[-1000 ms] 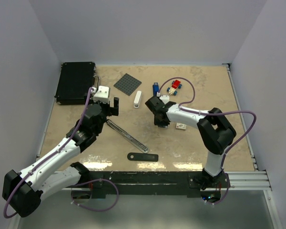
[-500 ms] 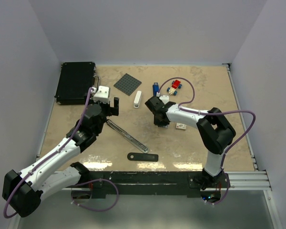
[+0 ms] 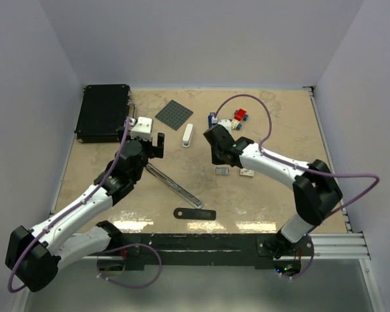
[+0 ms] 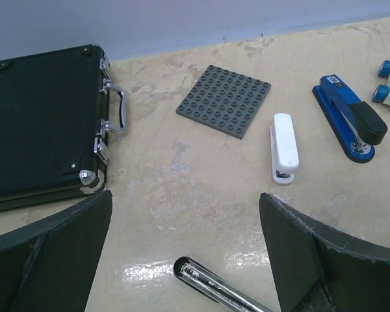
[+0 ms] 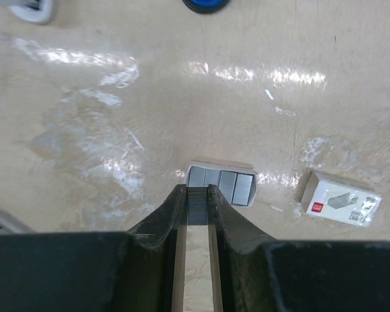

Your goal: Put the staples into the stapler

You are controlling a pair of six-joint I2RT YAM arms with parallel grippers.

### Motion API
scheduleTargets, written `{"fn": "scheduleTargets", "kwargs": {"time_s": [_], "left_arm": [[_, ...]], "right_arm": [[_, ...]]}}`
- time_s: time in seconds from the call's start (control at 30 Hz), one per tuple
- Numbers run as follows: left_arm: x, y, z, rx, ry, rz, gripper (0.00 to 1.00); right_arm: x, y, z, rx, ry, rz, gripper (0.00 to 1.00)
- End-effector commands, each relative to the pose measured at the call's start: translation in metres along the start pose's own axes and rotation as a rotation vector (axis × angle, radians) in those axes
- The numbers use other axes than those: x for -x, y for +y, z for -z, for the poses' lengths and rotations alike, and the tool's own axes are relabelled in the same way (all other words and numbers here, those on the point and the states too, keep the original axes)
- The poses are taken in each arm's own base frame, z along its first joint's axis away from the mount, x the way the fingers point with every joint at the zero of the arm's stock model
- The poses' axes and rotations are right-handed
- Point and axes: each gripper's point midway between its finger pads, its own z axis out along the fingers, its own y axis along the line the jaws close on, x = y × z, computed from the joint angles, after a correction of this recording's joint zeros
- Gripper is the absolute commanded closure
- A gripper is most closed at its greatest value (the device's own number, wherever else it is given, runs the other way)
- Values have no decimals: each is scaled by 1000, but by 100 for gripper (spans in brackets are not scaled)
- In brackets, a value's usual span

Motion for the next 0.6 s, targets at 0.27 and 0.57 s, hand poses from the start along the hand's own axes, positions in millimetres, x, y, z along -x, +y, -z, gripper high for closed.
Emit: {"fn": "scheduleTargets", "kwargs": {"time_s": [0.27, 0.57], "left_arm": [[8, 24, -10, 73, -60, 48, 0], [6, 36, -13, 113, -53, 51, 0]], "right_arm": [[-19, 103, 71, 511, -198, 449, 93], [-62, 126, 76, 695, -175, 588, 93]]}}
